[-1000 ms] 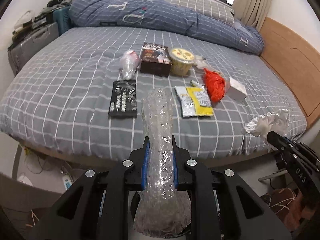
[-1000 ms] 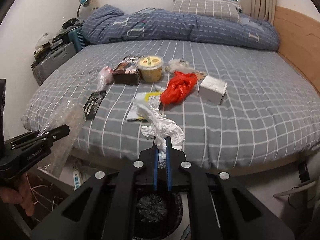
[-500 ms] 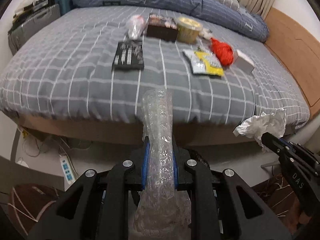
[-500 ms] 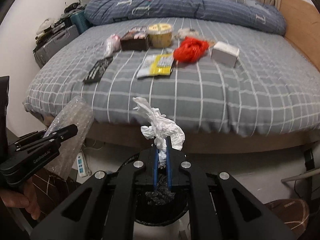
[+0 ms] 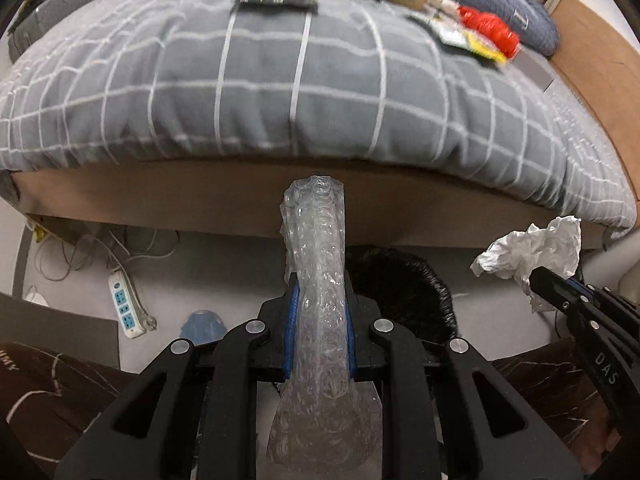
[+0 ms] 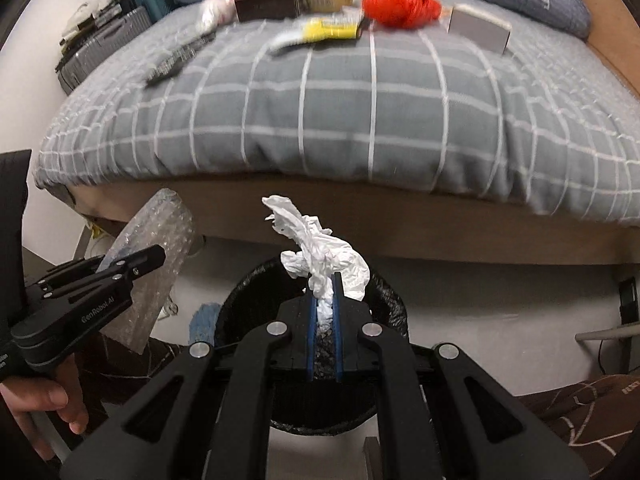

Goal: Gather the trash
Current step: 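Carry bubble wrap and tissue in both tools down toward the floor bin, then open right tool over the bin while left tool releases the bubble wrap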

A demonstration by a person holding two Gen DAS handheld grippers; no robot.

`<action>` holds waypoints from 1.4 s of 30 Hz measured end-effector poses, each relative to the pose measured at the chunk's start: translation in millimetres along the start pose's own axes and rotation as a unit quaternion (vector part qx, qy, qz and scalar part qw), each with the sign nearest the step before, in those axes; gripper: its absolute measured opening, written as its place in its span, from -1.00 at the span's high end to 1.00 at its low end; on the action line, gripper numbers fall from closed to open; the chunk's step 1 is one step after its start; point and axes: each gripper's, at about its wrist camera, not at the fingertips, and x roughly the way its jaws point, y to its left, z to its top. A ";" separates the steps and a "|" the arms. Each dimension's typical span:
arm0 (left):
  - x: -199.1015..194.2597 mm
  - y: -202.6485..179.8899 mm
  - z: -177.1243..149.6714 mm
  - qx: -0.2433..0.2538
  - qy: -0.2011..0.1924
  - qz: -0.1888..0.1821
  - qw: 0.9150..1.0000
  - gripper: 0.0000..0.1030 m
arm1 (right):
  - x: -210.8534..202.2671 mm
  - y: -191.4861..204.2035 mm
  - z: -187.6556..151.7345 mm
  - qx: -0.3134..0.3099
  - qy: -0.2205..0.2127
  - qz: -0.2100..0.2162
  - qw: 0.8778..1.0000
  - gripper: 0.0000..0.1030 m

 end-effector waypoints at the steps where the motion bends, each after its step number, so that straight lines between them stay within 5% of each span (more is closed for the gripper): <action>1: 3.6 0.6 -0.6 0.000 0.003 0.001 1.000 0.66 | 7.5 -0.1 -1.9 0.001 0.008 0.001 1.000 0.88; 14: 49.4 14.6 -9.8 -0.010 0.047 0.010 0.999 0.66 | 69.9 6.3 -16.6 -0.001 0.074 0.002 0.997 0.88; 24: 45.6 23.4 -13.0 -0.020 0.051 0.017 0.998 0.66 | 84.6 24.7 -16.1 -0.020 0.086 0.013 0.996 0.79; 37: 55.2 4.4 -11.3 -0.007 0.058 -0.006 0.998 0.66 | 72.4 -0.3 -19.0 -0.006 0.055 -0.024 0.998 -0.54; 42: 60.7 -20.0 -11.3 0.008 0.062 -0.019 0.998 0.66 | 65.4 -22.4 -22.9 0.004 0.042 -0.054 0.998 -0.80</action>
